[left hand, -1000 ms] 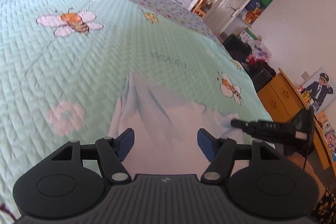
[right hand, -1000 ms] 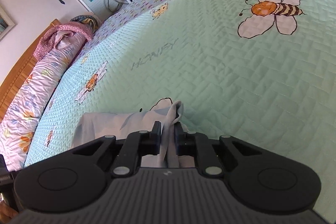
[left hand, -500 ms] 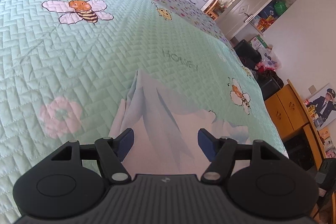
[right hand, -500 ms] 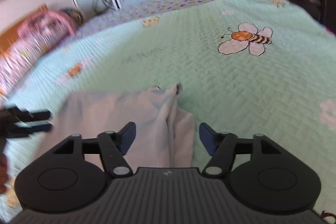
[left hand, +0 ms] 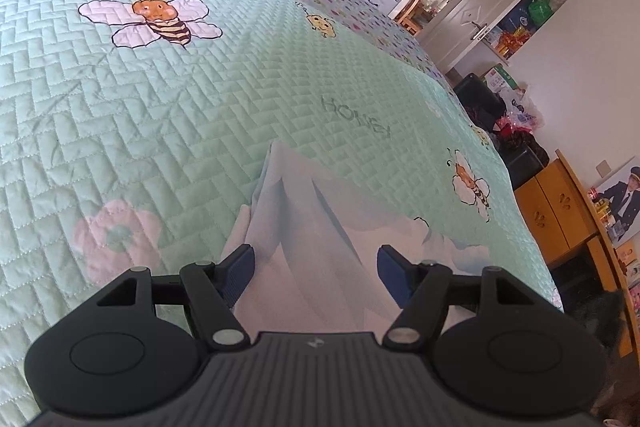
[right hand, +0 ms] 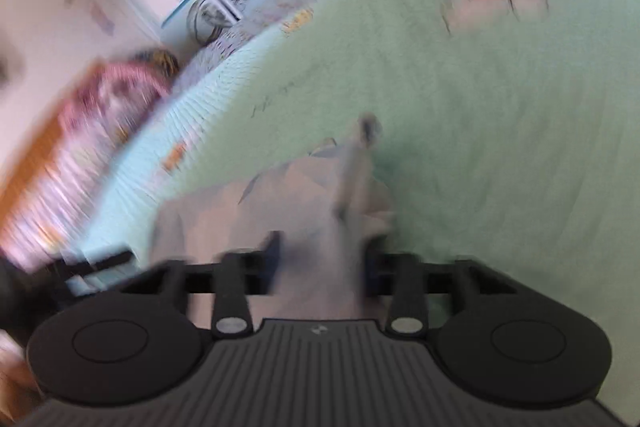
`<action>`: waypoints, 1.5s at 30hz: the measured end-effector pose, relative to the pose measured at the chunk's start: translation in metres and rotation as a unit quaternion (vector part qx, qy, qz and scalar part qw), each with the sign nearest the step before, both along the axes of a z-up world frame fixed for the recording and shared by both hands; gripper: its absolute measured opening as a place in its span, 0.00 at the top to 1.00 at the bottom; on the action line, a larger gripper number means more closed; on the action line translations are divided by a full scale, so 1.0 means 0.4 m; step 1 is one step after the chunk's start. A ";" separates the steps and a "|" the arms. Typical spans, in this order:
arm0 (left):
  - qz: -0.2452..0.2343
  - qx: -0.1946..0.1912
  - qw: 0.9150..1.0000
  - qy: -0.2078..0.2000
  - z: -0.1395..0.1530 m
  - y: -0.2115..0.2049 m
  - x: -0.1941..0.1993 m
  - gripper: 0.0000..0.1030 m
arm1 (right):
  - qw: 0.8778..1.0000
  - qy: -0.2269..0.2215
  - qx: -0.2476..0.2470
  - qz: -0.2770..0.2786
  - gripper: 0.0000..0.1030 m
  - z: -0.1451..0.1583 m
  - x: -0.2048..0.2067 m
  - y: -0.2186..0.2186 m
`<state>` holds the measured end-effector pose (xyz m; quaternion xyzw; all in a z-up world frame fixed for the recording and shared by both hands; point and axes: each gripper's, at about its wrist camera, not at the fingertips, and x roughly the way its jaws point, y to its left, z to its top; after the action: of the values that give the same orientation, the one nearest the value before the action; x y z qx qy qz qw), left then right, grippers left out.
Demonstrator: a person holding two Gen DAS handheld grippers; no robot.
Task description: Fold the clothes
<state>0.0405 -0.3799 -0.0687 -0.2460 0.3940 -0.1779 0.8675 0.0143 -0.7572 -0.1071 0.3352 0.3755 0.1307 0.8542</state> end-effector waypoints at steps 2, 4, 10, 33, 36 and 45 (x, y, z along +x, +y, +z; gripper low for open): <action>-0.004 -0.008 1.000 0.003 -0.002 0.007 -0.003 0.31 | 0.995 0.007 0.097 -0.009 0.86 -0.044 0.002 -0.055; -0.010 -0.007 1.000 0.003 -0.006 0.011 -0.002 0.31 | 0.990 0.012 0.140 -0.005 0.87 -0.073 0.002 -0.085; -0.011 -0.002 1.000 0.019 -0.018 0.024 0.002 0.30 | 0.994 0.013 0.107 0.014 0.68 -0.035 -0.009 -0.101; 0.020 0.053 0.998 0.019 -0.014 0.001 0.024 0.26 | 0.990 0.045 0.133 -0.002 0.84 -0.058 -0.123 -0.073; -0.002 0.069 0.997 0.020 -0.017 -0.037 0.024 0.26 | 0.990 0.049 0.134 -0.003 0.84 -0.057 -0.121 -0.071; 0.008 -0.103 0.989 0.108 -0.081 0.058 0.066 0.63 | 0.989 0.048 0.142 -0.005 0.84 -0.066 -0.129 -0.081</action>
<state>0.0669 -0.3568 -0.1012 -0.3551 0.4627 -0.1827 0.7915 -0.0372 -0.7896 -0.1336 0.4612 0.3916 0.1622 0.7795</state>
